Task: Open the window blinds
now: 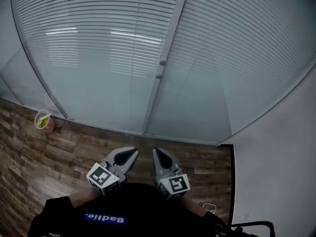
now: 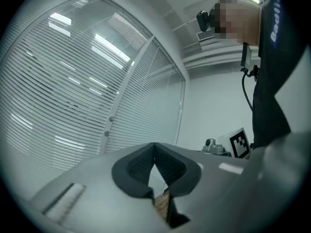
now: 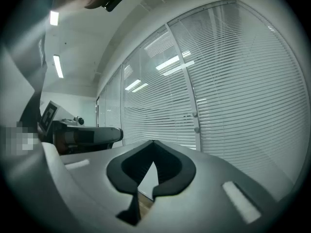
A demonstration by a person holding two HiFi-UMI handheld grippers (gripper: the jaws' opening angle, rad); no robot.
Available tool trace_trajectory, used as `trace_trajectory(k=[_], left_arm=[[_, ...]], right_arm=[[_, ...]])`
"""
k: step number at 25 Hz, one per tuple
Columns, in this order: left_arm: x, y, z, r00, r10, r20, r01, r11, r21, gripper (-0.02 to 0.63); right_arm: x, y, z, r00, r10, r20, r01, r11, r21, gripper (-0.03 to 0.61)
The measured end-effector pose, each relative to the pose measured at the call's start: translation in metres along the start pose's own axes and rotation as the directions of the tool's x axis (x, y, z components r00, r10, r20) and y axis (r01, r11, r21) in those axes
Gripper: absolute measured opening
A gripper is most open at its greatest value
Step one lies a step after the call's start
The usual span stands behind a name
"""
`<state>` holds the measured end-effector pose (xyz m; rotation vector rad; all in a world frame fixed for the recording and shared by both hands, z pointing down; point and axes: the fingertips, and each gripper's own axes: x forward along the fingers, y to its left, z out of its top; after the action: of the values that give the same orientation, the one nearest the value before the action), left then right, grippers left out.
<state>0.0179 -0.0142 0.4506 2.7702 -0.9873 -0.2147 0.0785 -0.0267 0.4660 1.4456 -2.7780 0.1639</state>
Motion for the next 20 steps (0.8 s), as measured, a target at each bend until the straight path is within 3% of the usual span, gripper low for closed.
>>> trace_trajectory(k=[20], left_arm=[[0.018, -0.004, -0.004, 1.0, 0.01, -0.005, -0.01, 1.0, -0.003, 0.0]], right_arm=[[-0.003, -0.027, -0.008, 1.0, -0.017, -0.014, 0.018, 0.999, 0.028, 0.003]])
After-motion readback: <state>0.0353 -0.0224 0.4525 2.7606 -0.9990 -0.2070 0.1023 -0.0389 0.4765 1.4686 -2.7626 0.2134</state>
